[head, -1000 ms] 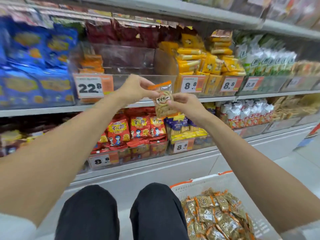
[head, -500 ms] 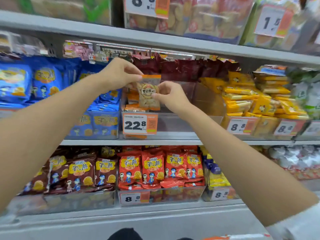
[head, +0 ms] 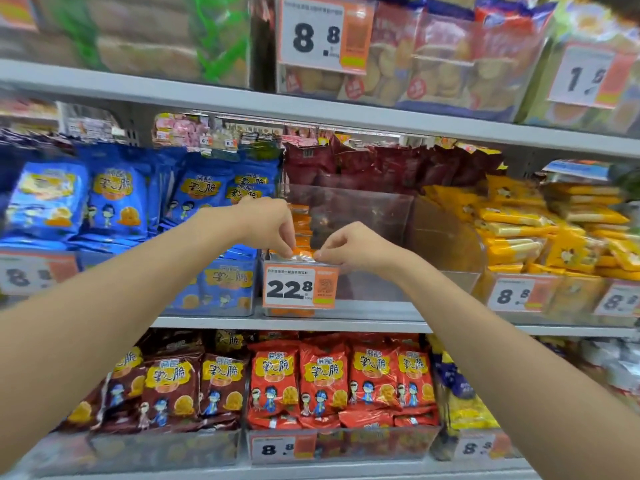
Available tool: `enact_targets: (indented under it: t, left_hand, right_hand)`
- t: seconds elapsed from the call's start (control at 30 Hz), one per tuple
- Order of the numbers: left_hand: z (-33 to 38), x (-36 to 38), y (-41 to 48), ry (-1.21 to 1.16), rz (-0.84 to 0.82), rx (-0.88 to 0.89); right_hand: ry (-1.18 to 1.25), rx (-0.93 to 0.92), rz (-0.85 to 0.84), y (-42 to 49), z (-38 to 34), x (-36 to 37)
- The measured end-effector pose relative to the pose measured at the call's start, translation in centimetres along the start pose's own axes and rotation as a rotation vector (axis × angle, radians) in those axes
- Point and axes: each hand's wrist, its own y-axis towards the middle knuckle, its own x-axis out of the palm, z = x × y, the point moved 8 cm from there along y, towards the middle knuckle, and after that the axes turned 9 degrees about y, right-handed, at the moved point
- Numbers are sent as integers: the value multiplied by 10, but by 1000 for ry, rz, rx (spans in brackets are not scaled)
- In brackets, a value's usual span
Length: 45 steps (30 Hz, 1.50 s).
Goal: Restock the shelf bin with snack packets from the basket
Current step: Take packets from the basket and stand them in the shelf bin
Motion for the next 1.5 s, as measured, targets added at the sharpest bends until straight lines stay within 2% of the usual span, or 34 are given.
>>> enact_targets:
  t: [0.17, 0.33, 0.37, 0.5, 0.6, 0.9, 1.07, 1.2, 1.37, 1.5]
  left_hand:
    - [-3, -3, -2, 72, 61, -2]
    - [-3, 0, -4, 66, 67, 0]
    - [-4, -2, -4, 54, 70, -2]
    - [-9, -2, -4, 60, 86, -11]
    - [-10, -1, -6, 66, 71, -13]
    - [-4, 9, -6, 130, 47, 27]
    - [-4, 5, -7, 99, 84, 28]
    - [-5, 1, -8, 97, 129, 19]
    - [1, 8, -7, 257, 98, 27]
    - [-1, 11, -6, 245, 105, 17]
  right_hand:
    - [7, 76, 24, 7, 1, 1]
    - [42, 175, -43, 7, 3, 3]
    - [72, 213, -10, 7, 6, -2]
    - [496, 477, 5, 7, 21, -2]
    - [534, 556, -67, 11, 19, 14]
    - [145, 335, -18, 29, 5, 21]
    - [226, 252, -28, 31, 4, 22]
    - [249, 164, 41, 35, 5, 14]
    - [183, 229, -49, 31, 9, 18]
    - [149, 290, -87, 28, 15, 0]
